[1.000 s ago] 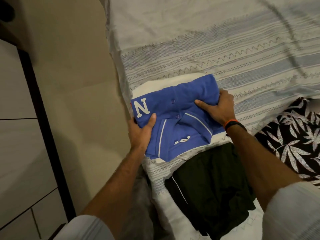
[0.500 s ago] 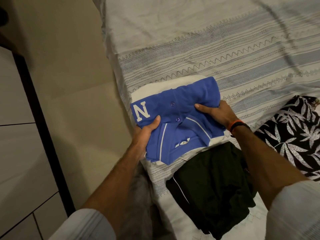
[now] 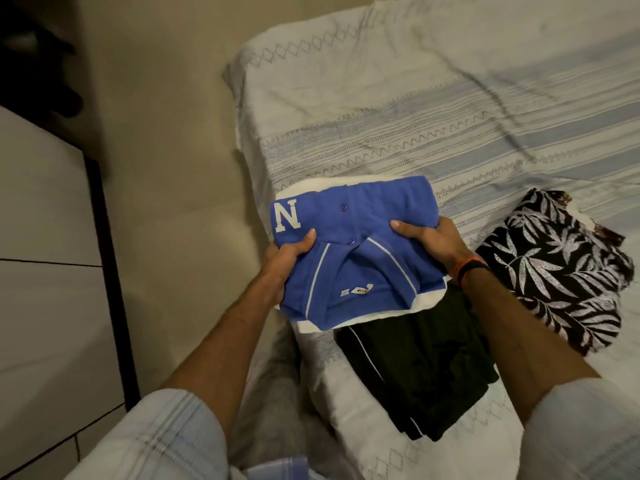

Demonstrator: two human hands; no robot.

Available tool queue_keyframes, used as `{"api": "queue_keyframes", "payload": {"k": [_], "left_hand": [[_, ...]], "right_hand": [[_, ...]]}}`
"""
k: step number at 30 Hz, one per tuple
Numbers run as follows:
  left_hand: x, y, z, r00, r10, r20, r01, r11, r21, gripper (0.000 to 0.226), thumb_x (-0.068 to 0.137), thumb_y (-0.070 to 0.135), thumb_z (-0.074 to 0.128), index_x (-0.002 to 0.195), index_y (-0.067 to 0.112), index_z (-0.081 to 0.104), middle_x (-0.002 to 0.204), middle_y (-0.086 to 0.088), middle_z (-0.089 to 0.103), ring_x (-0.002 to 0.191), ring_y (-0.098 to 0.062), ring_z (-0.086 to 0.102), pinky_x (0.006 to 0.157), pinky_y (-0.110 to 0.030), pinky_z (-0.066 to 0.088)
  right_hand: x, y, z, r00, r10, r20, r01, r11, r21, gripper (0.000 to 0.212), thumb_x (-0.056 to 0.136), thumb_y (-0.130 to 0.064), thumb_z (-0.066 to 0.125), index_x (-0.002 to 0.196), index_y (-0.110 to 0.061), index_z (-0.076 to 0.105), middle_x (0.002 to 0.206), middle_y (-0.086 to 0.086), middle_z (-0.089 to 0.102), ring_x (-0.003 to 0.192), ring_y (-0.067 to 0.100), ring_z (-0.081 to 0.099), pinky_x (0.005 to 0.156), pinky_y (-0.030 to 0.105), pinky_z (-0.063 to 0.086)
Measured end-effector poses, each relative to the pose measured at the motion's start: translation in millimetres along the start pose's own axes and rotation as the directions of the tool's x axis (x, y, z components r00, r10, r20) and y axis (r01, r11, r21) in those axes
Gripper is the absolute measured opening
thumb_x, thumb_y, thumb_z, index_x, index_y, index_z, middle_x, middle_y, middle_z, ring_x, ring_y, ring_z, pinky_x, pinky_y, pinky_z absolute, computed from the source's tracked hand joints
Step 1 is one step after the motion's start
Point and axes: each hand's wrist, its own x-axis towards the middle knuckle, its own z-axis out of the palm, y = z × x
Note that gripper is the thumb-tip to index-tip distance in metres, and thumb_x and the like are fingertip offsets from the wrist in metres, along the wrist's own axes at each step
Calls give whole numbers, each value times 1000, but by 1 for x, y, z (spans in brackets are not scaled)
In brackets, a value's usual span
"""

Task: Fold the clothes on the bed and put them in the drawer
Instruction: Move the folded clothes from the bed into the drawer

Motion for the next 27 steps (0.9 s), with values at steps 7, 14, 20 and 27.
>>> {"api": "queue_keyframes", "payload": {"k": [7, 14, 20, 27], "left_hand": [[-101, -3, -22, 992, 123, 11, -123, 992, 8, 58, 69, 45, 86, 118, 19, 69, 108, -2, 75, 96, -25, 73, 90, -45, 57], [-207, -31, -74, 986, 161, -50, -164, 985, -61, 52, 74, 44, 83, 116, 16, 70, 104, -6, 76, 97, -29, 72, 92, -49, 56], [-273, -76, -156, 958, 192, -212, -227, 962, -153, 52, 75, 45, 82, 116, 16, 70, 103, -6, 76, 96, -29, 72, 84, -42, 58], [-359, -162, -248, 903, 174, -393, -323, 877, -355, 40, 82, 40, 77, 113, 14, 71, 105, -10, 75, 97, -30, 71, 84, -42, 57]], "right_hand": [[-108, -20, -9, 987, -154, 52, 154, 988, 8, 40, 66, -39, 89, 96, -20, 69, 102, -1, 74, 96, 21, 70, 89, 40, 57], [-201, -28, 20, 964, -211, 162, 221, 974, -46, 53, 61, -44, 90, 102, -18, 67, 103, 1, 73, 95, 24, 69, 89, 45, 57], [-259, -24, 96, 923, -221, 317, 275, 952, -137, 59, 56, -48, 90, 103, -18, 68, 103, 0, 74, 94, 25, 70, 87, 45, 58], [-326, -7, 204, 812, -207, 545, 382, 896, -228, 74, 46, -53, 93, 107, -19, 69, 104, 0, 74, 92, 27, 72, 83, 46, 59]]}}
